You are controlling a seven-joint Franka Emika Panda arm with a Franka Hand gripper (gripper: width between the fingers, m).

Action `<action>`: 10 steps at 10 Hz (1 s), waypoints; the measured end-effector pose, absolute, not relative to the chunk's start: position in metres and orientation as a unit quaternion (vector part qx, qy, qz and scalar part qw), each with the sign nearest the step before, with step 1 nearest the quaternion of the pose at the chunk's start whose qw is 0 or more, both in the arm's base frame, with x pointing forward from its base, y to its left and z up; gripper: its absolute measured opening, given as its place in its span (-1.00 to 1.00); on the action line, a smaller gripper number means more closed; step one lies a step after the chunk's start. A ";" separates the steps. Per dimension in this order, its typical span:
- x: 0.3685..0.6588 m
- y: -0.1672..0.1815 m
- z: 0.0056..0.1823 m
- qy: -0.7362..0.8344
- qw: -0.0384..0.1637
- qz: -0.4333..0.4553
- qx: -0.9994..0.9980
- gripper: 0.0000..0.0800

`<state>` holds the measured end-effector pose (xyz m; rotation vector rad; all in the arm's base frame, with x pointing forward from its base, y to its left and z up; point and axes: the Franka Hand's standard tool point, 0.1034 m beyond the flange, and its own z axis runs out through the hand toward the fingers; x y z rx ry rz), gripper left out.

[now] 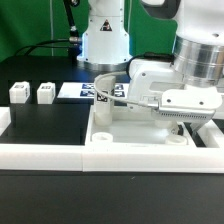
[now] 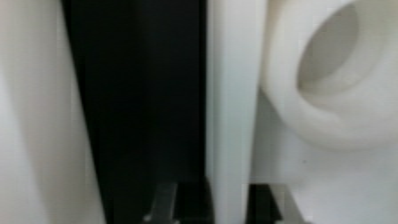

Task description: Assemble square table

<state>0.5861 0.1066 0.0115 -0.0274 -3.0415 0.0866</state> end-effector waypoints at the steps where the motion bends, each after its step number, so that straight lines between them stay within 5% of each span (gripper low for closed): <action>1: 0.586 0.107 0.011 -0.998 0.050 0.026 -0.014 -0.84; 10: 0.584 0.124 0.012 -0.997 0.053 0.052 -0.035 -0.84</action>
Offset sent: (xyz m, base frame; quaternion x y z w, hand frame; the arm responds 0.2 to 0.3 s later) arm 0.0119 0.0323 0.0062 -0.0129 -0.0095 0.0126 0.9998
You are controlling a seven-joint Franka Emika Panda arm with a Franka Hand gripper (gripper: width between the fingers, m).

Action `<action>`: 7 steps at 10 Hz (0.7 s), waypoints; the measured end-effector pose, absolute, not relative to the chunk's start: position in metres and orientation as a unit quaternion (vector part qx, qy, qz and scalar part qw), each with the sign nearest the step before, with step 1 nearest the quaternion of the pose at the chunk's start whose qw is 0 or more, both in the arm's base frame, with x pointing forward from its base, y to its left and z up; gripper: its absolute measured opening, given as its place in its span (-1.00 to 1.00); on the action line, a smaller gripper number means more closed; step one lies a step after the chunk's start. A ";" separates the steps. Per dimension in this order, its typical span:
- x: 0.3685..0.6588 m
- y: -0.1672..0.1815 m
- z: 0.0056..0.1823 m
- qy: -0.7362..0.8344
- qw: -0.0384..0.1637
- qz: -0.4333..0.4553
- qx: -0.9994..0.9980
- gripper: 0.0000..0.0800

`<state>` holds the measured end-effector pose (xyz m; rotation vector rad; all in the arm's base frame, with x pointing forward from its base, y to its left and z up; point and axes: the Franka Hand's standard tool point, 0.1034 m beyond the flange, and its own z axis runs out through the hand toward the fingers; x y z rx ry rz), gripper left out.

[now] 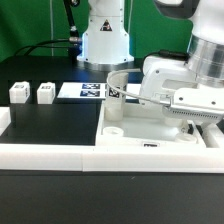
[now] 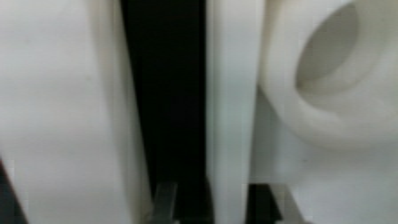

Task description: Assemble square table

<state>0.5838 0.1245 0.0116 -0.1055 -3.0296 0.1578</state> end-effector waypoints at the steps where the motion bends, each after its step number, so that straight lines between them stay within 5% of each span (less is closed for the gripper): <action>1: 0.584 0.124 0.012 -0.997 0.053 0.052 -0.035 -0.83; 2: 0.584 0.118 0.011 -0.996 0.055 0.057 -0.037 -0.83; 3: 0.584 0.112 0.012 -0.996 0.057 0.061 -0.040 -0.32; 4: 0.584 0.106 0.012 -0.995 0.059 0.066 -0.043 -0.32; 6: 0.583 0.097 0.014 -0.994 0.063 0.073 -0.048 0.48; 7: 0.583 0.095 0.014 -0.994 0.065 0.074 -0.049 0.48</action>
Offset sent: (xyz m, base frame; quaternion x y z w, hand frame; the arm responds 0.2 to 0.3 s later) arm 0.0000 0.0000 0.0000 0.0000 0.0000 0.0000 1.0000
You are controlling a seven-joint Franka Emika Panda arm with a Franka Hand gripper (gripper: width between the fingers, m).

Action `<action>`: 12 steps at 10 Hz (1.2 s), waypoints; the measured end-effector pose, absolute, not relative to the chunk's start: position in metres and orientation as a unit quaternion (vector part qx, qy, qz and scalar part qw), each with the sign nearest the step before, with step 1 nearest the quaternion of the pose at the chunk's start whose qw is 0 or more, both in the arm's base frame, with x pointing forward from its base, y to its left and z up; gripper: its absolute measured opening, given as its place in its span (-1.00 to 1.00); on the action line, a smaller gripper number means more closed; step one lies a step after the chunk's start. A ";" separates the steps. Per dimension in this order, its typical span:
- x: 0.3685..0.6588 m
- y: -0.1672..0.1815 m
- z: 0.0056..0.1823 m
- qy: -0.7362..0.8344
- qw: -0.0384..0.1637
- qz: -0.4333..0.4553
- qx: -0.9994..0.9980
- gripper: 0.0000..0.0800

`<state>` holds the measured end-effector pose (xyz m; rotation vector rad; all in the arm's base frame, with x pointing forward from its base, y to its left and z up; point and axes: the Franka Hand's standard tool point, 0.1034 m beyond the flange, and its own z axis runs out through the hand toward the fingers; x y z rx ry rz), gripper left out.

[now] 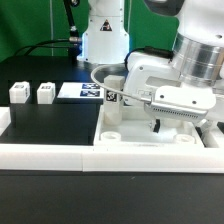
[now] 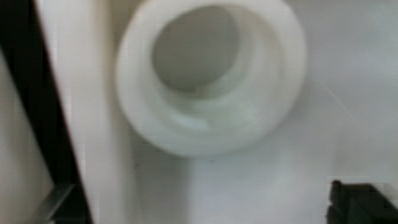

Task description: Assemble square table

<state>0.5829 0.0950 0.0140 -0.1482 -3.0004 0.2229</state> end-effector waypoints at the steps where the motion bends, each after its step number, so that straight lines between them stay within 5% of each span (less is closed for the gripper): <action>1: 0.583 0.094 0.014 -0.994 0.065 0.074 -0.050 0.60; 8: 0.583 0.093 0.014 -0.994 0.066 0.074 -0.051 0.62; 9: 0.583 0.093 0.024 -0.993 0.067 0.082 -0.054 0.62; 12: 0.587 0.077 0.094 -0.989 0.042 0.119 -0.075 0.62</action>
Offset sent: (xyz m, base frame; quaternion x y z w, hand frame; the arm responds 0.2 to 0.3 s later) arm 0.0000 0.0000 0.0000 0.0000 0.0000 0.0000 1.0000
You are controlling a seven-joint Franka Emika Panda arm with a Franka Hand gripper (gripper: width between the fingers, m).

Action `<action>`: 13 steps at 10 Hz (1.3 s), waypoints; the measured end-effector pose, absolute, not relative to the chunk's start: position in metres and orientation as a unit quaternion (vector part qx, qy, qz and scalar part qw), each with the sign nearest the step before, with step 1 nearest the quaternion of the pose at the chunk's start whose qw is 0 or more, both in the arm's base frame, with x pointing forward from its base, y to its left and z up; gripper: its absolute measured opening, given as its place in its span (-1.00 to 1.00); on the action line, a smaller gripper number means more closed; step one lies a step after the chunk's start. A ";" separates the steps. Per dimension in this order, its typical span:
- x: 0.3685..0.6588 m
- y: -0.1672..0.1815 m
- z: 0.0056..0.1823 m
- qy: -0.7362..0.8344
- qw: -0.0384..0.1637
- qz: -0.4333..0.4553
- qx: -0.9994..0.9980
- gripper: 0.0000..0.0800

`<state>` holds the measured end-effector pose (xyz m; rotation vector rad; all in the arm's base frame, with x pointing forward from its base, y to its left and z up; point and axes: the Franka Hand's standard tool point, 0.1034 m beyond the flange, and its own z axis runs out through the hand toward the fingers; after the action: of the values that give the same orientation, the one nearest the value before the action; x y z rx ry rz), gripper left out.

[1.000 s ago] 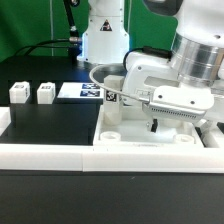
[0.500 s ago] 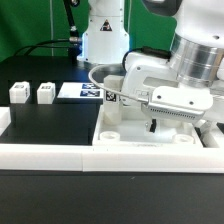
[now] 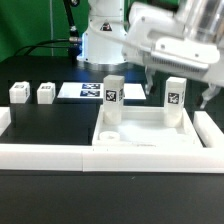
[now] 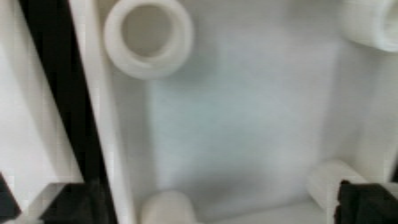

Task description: Assemble square table

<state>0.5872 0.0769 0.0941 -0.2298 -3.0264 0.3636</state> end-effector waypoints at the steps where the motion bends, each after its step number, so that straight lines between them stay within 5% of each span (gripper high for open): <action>1: 0.589 0.056 0.111 -0.987 0.038 0.130 -0.087 0.62; 6: 0.585 -0.053 0.134 -0.963 0.020 0.146 -0.224 0.62; 13: 0.579 -0.064 0.139 -0.857 -0.002 0.136 -0.497 0.62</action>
Offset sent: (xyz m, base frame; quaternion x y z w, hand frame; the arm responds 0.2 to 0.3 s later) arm -0.0187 -0.0831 0.0226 0.0073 -0.0022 0.0956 0.9954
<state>0.5794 -0.0643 0.1393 -1.5624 -2.6960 0.4270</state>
